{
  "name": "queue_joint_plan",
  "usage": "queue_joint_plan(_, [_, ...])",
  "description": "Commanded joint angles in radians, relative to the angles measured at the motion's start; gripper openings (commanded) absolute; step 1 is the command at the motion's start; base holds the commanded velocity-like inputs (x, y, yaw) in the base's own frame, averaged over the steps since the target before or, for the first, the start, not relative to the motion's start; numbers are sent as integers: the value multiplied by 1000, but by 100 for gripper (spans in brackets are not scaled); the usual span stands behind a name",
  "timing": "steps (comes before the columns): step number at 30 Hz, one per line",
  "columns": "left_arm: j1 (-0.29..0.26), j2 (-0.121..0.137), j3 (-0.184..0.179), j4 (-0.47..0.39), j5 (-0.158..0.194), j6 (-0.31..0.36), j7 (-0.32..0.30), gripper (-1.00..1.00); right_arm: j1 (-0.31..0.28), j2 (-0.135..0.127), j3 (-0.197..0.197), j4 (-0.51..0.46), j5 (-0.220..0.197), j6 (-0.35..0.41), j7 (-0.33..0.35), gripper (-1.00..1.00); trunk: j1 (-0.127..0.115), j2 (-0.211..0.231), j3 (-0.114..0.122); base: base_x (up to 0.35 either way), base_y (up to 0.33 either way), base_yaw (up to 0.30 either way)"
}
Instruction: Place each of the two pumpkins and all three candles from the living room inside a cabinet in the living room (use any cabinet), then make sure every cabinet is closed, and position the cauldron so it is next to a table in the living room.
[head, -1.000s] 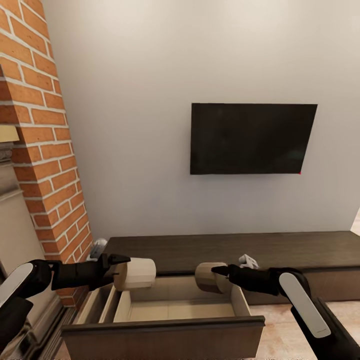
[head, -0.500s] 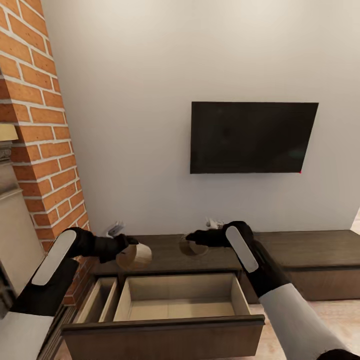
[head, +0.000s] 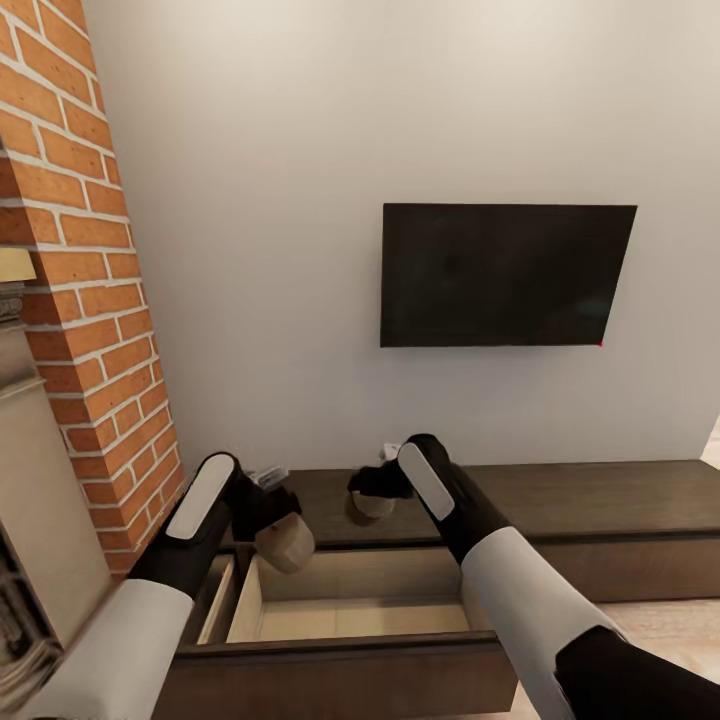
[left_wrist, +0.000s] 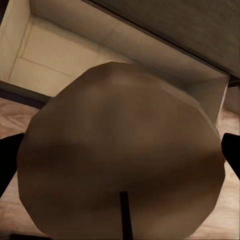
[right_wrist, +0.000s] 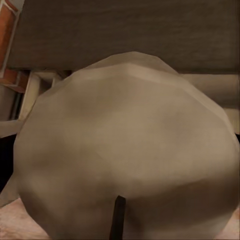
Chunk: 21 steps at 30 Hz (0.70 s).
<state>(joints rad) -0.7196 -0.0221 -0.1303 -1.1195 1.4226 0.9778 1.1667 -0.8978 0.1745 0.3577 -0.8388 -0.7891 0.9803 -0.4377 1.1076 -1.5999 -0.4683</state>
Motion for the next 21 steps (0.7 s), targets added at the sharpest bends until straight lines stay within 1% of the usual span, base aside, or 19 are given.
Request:
queue_joint_plan(1, [-1, -3, 0, 4, 5, 4, 10, -100, -1, 0, 1, 5, -11, -3, -12, -100, 0, -1, -1, 0, 0, 0])
queue_joint_plan(3, [-1, -1, -4, 9, -2, 5, 10, -100, -1, 0, 1, 13, -11, -6, -14, -100, 0, -1, -1, 0, 0, 0])
queue_joint_plan(7, [-1, 4, -66, 12, -41, 0, 8, -100, -1, 0, 1, 42, -10, -7, -16, -100, 0, -1, -1, 0, 0, 0])
queue_joint_plan(9, [-1, 2, -85, 12, -54, -2, 8, -100, -1, 0, 0, 53, -10, -6, -16, -100, 0, -1, -1, 0, 0, 0])
queue_joint_plan(10, [-1, 2, -91, 12, -58, -2, 8, -100, -1, 0, 0, 57, -10, -5, -16, -100, 4, -8, -4, 0, 0, 0])
queue_joint_plan(21, [0, -1, -102, 21, -73, -4, 5, -100, -1, 0, 4, 74, -10, 3, -15, -100, 46, -85, -39, 0, 0, 0])
